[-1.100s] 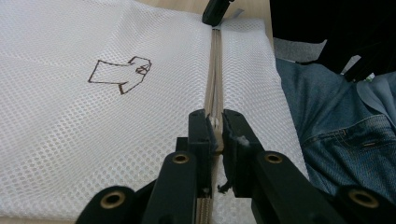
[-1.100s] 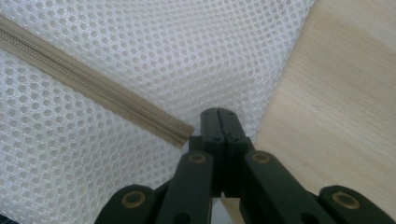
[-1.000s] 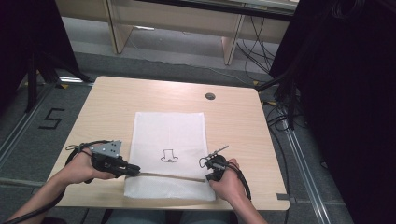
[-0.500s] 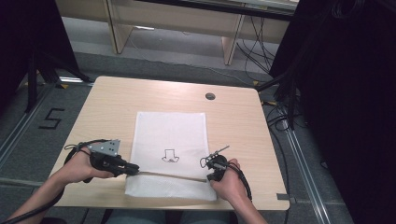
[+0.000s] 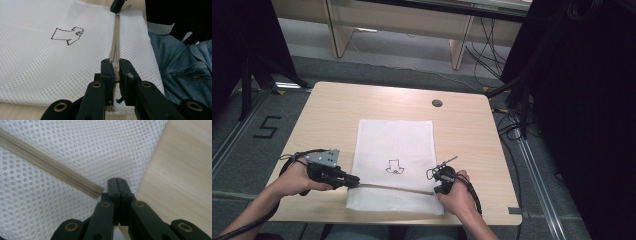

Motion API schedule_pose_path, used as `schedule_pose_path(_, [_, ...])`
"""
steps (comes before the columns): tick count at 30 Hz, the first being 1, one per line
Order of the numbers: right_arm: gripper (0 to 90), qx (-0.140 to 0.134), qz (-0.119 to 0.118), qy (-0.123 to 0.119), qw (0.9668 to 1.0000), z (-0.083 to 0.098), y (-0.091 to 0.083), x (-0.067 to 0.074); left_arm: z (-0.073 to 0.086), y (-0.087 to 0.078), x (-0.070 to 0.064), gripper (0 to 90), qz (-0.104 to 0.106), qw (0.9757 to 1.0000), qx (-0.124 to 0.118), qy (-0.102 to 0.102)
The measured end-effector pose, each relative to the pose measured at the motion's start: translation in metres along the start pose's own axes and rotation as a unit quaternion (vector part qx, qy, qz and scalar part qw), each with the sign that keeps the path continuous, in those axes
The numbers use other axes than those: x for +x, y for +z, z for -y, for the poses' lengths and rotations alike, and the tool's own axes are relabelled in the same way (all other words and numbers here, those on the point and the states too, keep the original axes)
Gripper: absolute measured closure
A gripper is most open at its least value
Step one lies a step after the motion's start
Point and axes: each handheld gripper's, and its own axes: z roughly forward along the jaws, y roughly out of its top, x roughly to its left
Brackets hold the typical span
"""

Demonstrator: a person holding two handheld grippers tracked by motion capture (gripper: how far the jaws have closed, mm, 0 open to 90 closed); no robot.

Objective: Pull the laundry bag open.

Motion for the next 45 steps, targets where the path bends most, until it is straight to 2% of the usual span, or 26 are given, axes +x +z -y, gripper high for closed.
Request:
schedule_pose_path(4, [90.0, 0.006, 0.01, 0.005, 0.9999, 0.0, -0.001, 0.001, 0.001, -0.001, 0.0, 82.1, 0.0, 1.0, -0.008, -0.006])
schedule_pose_path(6, [90.0, -0.001, 0.008, 0.004, 1.0, 0.001, -0.001, -0.002, 0.001, -0.003, 0.002, 82.1, -0.003, 1.0, -0.001, 0.001])
schedule_pose_path(7, [90.0, 0.009, 0.012, 0.019, 0.9997, 0.001, -0.002, 0.0, 0.001, -0.003, 0.001, 82.0, -0.001, 1.0, -0.004, -0.003])
schedule_pose_path(9, [90.0, 0.01, 0.014, 0.02, 0.9996, 0.002, -0.002, -0.001, 0.002, -0.002, 0.001, 82.1, 0.0, 1.0, -0.003, -0.005])
schedule_pose_path(14, [90.0, 0.004, 0.021, -0.01, 0.9997, 0.003, 0.0, -0.007, 0.002, -0.002, 0.001, 82.1, 0.001, 1.0, -0.002, -0.008])
schedule_pose_path(20, [90.0, 0.016, 0.031, -0.011, 0.9993, 0.002, -0.001, -0.006, 0.003, -0.002, 0.002, 82.1, 0.001, 1.0, 0.001, -0.007])
schedule_pose_path(21, [90.0, 0.011, 0.027, 0.0, 0.9996, 0.003, -0.001, -0.005, 0.003, -0.003, 0.003, 82.1, -0.003, 0.9999, 0.001, -0.009])
schedule_pose_path(22, [90.0, 0.016, 0.031, -0.011, 0.9993, 0.003, -0.001, -0.009, 0.004, -0.004, 0.004, 82.1, -0.003, 1.0, 0.004, -0.001])
schedule_pose_path(23, [90.0, 0.018, 0.017, 0.015, 0.9996, 0.003, -0.004, -0.007, 0.004, -0.003, 0.004, 82.1, -0.001, 1.0, 0.0, -0.005])
schedule_pose_path(24, [90.0, 0.015, 0.032, -0.006, 0.9994, 0.004, -0.002, -0.01, 0.004, -0.003, 0.004, 82.1, -0.001, 0.9999, 0.0, -0.011])
schedule_pose_path(26, [90.0, 0.026, 0.027, 0.02, 0.9991, 0.004, -0.004, -0.009, 0.004, -0.002, 0.004, 82.0, -0.003, 1.0, -0.001, -0.009])
schedule_pose_path(27, [90.0, 0.032, 0.013, 0.014, 0.9993, 0.004, -0.004, -0.012, 0.004, -0.002, 0.004, 82.1, -0.001, 1.0, 0.003, -0.008])
schedule_pose_path(28, [90.0, 0.018, 0.001, 0.025, 0.9995, 0.005, -0.003, -0.011, 0.004, -0.002, 0.004, 82.0, -0.003, 0.9999, 0.004, -0.011])
schedule_pose_path(29, [90.0, 0.025, -0.004, 0.04, 0.9989, 0.004, -0.004, -0.009, 0.004, -0.002, 0.004, 82.0, 0.0, 1.0, 0.003, -0.009])
schedule_pose_path(30, [90.0, 0.024, -0.003, 0.036, 0.9991, 0.004, -0.004, -0.009, 0.004, -0.003, 0.006, 82.1, 0.001, 1.0, 0.007, 0.001])
schedule_pose_path(31, [90.0, 0.028, 0.018, 0.03, 0.999, 0.003, -0.005, -0.008, 0.004, -0.003, 0.006, 82.1, -0.001, 1.0, 0.008, 0.0])
schedule_pose_path(32, [90.0, 0.03, 0.022, 0.027, 0.9989, 0.003, -0.005, -0.009, 0.005, -0.003, 0.005, 82.1, -0.005, 0.9999, 0.007, -0.011])
schedule_pose_path(34, [90.0, 0.02, 0.025, 0.012, 0.9994, 0.004, -0.004, -0.013, 0.005, -0.004, 0.007, 82.1, -0.002, 1.0, 0.008, -0.002])
schedule_pose_path(35, [90.0, 0.024, 0.037, 0.001, 0.999, 0.005, -0.003, -0.015, 0.006, -0.003, 0.005, 82.1, -0.003, 0.9998, 0.007, -0.016])
schedule_pose_path(36, [90.0, 0.019, 0.027, 0.004, 0.9994, 0.005, -0.004, -0.014, 0.005, -0.002, 0.006, 82.1, -0.007, 0.9999, 0.013, -0.008])
schedule_pose_path(38, [90.0, 0.021, 0.033, 0.005, 0.9992, 0.005, -0.003, -0.016, 0.006, -0.003, 0.005, 82.1, -0.009, 0.9998, 0.015, -0.007])
schedule_pose_path(39, [90.0, 0.02, 0.031, 0.009, 0.9993, 0.005, -0.004, -0.015, 0.007, -0.003, 0.005, 82.0, -0.008, 0.9998, 0.009, -0.015])
schedule_pose_path(41, [90.0, 0.037, 0.024, 0.046, 0.998, 0.004, -0.006, -0.01, 0.007, -0.005, 0.007, 82.1, -0.011, 0.9998, 0.008, -0.014])
schedule_pose_path(43, [90.0, 0.022, 0.026, 0.012, 0.9993, 0.005, -0.005, -0.016, 0.007, -0.005, 0.007, 82.0, -0.013, 0.9997, 0.01, -0.016])
schedule_pose_path(44, [90.0, 0.025, 0.028, 0.027, 0.9989, 0.005, -0.005, -0.015, 0.007, -0.005, 0.007, 82.1, -0.013, 0.9997, 0.011, -0.016])
schedule_pose_path(45, [90.0, 0.026, 0.029, 0.027, 0.9989, 0.005, -0.005, -0.015, 0.007, -0.005, 0.007, 82.0, -0.012, 0.9998, 0.014, -0.01])
